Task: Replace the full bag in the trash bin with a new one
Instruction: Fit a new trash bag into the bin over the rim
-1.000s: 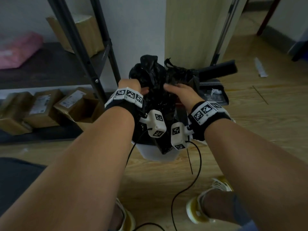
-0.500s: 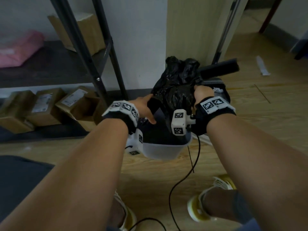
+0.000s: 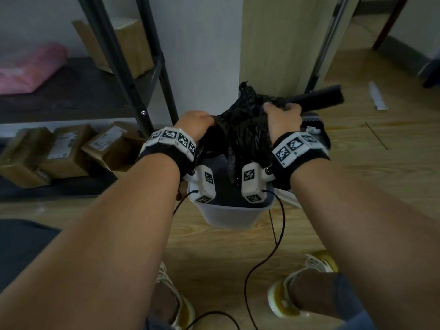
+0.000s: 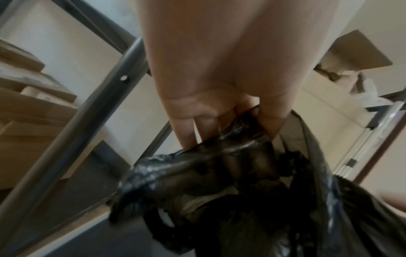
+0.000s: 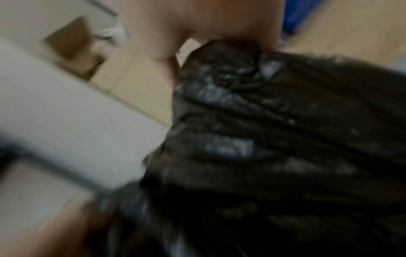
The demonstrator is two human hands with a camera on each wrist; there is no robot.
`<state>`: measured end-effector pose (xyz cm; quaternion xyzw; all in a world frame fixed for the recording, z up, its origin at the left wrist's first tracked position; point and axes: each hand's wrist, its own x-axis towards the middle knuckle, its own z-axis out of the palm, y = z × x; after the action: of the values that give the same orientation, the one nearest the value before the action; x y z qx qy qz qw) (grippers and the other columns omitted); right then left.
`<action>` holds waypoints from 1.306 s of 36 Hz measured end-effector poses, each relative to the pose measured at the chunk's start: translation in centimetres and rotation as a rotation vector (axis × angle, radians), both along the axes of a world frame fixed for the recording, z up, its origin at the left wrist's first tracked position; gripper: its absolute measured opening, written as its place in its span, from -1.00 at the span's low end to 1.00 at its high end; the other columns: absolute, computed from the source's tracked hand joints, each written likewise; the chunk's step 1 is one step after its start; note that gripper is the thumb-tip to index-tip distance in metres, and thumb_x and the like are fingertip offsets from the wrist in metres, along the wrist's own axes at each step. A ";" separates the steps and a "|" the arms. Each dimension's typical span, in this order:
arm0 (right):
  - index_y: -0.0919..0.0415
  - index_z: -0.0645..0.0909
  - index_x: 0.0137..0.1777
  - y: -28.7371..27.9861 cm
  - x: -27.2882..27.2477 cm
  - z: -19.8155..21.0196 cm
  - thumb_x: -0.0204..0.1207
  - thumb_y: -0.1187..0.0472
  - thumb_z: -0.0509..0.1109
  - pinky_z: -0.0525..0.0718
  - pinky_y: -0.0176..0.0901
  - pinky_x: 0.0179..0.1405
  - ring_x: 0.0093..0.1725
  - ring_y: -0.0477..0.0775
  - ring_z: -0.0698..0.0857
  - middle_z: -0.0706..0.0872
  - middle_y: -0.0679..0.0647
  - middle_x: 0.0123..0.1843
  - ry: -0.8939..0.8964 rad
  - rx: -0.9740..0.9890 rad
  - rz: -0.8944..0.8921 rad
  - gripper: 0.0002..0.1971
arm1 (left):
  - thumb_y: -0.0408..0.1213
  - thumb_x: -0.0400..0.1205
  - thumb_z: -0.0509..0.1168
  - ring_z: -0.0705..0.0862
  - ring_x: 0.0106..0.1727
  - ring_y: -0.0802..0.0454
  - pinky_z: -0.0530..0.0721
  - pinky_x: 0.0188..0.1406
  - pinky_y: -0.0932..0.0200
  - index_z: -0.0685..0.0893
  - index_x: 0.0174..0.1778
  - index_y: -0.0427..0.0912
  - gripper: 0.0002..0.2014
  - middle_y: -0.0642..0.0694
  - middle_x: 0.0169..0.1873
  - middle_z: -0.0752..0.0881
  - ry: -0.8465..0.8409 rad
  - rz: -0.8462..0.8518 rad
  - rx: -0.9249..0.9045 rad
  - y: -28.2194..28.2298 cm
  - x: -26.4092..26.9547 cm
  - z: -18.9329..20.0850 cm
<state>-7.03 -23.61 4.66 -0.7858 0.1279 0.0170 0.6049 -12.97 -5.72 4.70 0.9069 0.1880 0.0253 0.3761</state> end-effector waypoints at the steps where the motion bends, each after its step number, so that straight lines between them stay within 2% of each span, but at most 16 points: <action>1: 0.16 0.37 0.45 0.5 -0.2 0.0 0.47 -0.02 0.41 0.55 0.04 0.30 0.33 0.28 0.53 0.45 0.21 0.43 -0.039 -0.094 0.018 -0.41 | -0.25 0.64 0.21 0.54 -0.31 0.08 0.41 -0.53 0.57 0.65 -0.21 -0.16 -0.84 -0.08 -0.29 0.60 -0.025 0.010 -0.005 0.0 0.0 0.3; 4: 0.15 0.44 0.33 1.2 -1.5 0.0 0.44 0.04 0.39 0.46 0.10 0.35 0.38 0.29 0.46 0.42 0.18 0.39 -0.209 -0.369 0.035 -0.53 | -0.23 0.61 0.25 0.48 -0.43 0.17 0.37 -0.63 0.54 0.59 -0.41 -0.14 -0.74 -0.02 -0.47 0.53 -0.085 0.038 -0.015 -0.3 0.0 1.1; 9: 0.09 0.50 0.19 1.2 -3.8 0.2 0.37 0.02 0.39 0.33 0.09 0.36 0.34 0.19 0.44 0.50 0.09 0.26 -0.467 -0.496 0.183 -0.61 | -0.28 0.62 0.24 0.54 -0.25 -0.01 0.37 -0.36 0.22 0.71 -0.21 -0.33 -0.78 -0.20 -0.32 0.59 -0.181 0.052 0.079 -1.2 0.1 2.2; 14: 0.09 0.38 0.38 1.6 -5.4 -0.4 0.33 -0.13 0.46 0.35 0.17 0.41 0.42 0.24 0.42 0.46 0.12 0.36 -0.436 -0.661 0.423 -0.35 | -0.33 0.59 0.25 0.42 -0.46 0.09 0.33 -0.63 0.43 0.47 -0.57 -0.11 -0.64 -0.08 -0.53 0.47 -0.185 0.066 0.000 -2.4 0.1 3.4; 18: 0.15 0.30 0.46 1.4 -5.6 -0.5 0.35 -0.26 0.45 0.41 0.24 0.41 0.41 0.32 0.50 0.48 0.19 0.41 -0.312 -0.730 0.451 -0.21 | -0.27 0.59 0.27 0.45 -0.44 0.09 0.40 -0.42 0.24 0.48 -0.55 -0.13 -0.65 -0.06 -0.51 0.48 -0.155 0.017 -0.065 -3.0 -0.5 5.3; 21: 0.13 0.34 0.43 1.0 -5.8 0.0 0.44 -0.19 0.39 0.43 0.22 0.39 0.35 0.32 0.56 0.54 0.19 0.38 -0.265 -0.736 0.492 -0.35 | -0.25 0.58 0.29 0.44 -0.41 0.07 0.38 -0.37 0.20 0.46 -0.51 -0.15 -0.68 -0.07 -0.48 0.48 -0.143 -0.014 -0.079 -3.2 -1.1 6.7; 24: 0.14 0.47 0.38 0.3 -6.0 0.8 0.55 0.15 0.26 0.43 0.18 0.35 0.31 0.32 0.58 0.60 0.21 0.32 -0.312 -0.797 0.495 -0.61 | -0.26 0.54 0.34 0.42 -0.47 0.13 0.38 -0.52 0.34 0.44 -0.54 -0.15 -0.67 -0.04 -0.51 0.48 -0.178 0.029 -0.059 -3.1 -1.8 7.9; 26: 0.17 0.51 0.33 -0.2 -6.1 1.2 0.56 0.21 0.24 0.45 0.20 0.32 0.27 0.35 0.58 0.59 0.23 0.29 -0.324 -0.840 0.470 -0.66 | -0.29 0.52 0.36 0.40 -0.48 0.15 0.33 -0.64 0.44 0.43 -0.53 -0.17 -0.67 -0.02 -0.51 0.46 -0.213 0.077 -0.036 -2.7 -2.4 8.6; 30: 0.21 0.43 0.37 -1.5 -5.7 2.1 0.57 0.21 0.24 0.45 0.24 0.34 0.31 0.38 0.55 0.50 0.26 0.36 -0.286 -0.860 0.381 -0.64 | -0.34 0.51 0.36 0.37 -0.47 0.11 0.34 -0.47 0.25 0.34 -0.57 -0.16 -0.61 -0.03 -0.51 0.42 -0.281 0.144 -0.043 -1.3 -3.7 9.9; 34: 0.26 0.34 0.39 -2.0 -5.4 3.4 0.64 0.19 0.19 0.48 0.26 0.35 0.37 0.38 0.49 0.41 0.28 0.43 -0.296 -0.791 0.179 -0.64 | -0.20 0.61 0.30 0.40 -0.43 0.21 0.38 -0.41 0.34 0.42 -0.46 -0.01 -0.68 0.08 -0.43 0.45 -0.191 0.150 0.017 -0.4 -4.8 11.1; 37: 0.28 0.34 0.42 -1.6 -5.6 4.6 0.65 0.17 0.19 0.47 0.19 0.32 0.40 0.34 0.46 0.42 0.28 0.43 -0.384 -0.730 0.071 -0.62 | -0.15 0.72 0.15 0.35 -0.40 0.28 0.45 -0.16 0.22 0.34 -0.42 0.10 -0.65 0.16 -0.39 0.38 -0.110 0.151 0.045 -0.4 -5.5 11.2; 39: 0.27 0.40 0.39 -1.1 -5.9 5.3 0.61 0.20 0.22 0.52 0.16 0.30 0.37 0.31 0.48 0.46 0.26 0.39 -0.465 -0.643 0.116 -0.62 | -0.18 0.74 0.11 0.52 -0.25 0.16 0.41 0.00 0.17 0.45 -0.33 0.12 -0.71 0.07 -0.33 0.49 -0.101 0.138 0.070 -0.5 -5.6 11.1; 41: 0.23 0.45 0.38 -0.4 -6.4 5.5 0.55 0.18 0.28 0.56 0.19 0.29 0.32 0.29 0.53 0.50 0.23 0.35 -0.528 -0.541 0.232 -0.60 | -0.22 0.75 0.10 0.63 0.21 -0.09 0.48 0.18 0.08 0.68 0.14 -0.07 -0.76 -0.22 0.07 0.69 -0.095 0.132 0.058 -1.3 -6.1 11.3; 42: 0.20 0.44 0.39 -0.1 -6.7 5.4 0.52 0.14 0.31 0.57 0.19 0.29 0.31 0.28 0.54 0.50 0.21 0.36 -0.537 -0.502 0.308 -0.56 | -0.26 0.76 0.08 0.58 0.36 -0.14 0.47 0.30 0.07 0.62 0.34 -0.25 -0.68 -0.30 0.28 0.63 -0.113 0.149 0.037 -1.8 -6.2 11.3; 44: 0.14 0.38 0.47 0.6 -7.2 4.9 0.46 0.05 0.37 0.54 0.19 0.34 0.37 0.27 0.50 0.46 0.18 0.41 -0.507 -0.516 0.444 -0.43 | -0.38 0.77 0.01 0.54 0.42 -0.19 0.39 0.40 0.05 0.52 0.43 -0.38 -0.64 -0.34 0.39 0.56 -0.165 0.145 -0.021 -2.2 -6.0 11.0; 47: 0.12 0.24 0.56 1.2 -7.3 3.9 0.42 -0.06 0.45 0.49 0.22 0.38 0.47 0.32 0.40 0.38 0.20 0.49 -0.392 -0.680 0.496 -0.24 | -0.45 0.76 -0.01 0.51 0.44 -0.22 0.33 0.44 0.10 0.50 0.46 -0.37 -0.63 -0.36 0.42 0.53 -0.215 0.058 -0.064 -2.5 -5.5 10.8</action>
<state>-14.33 -22.42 8.55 -0.9349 -0.1823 -0.0306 0.3031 -18.52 -8.27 15.45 0.8807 0.1735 0.1272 0.4221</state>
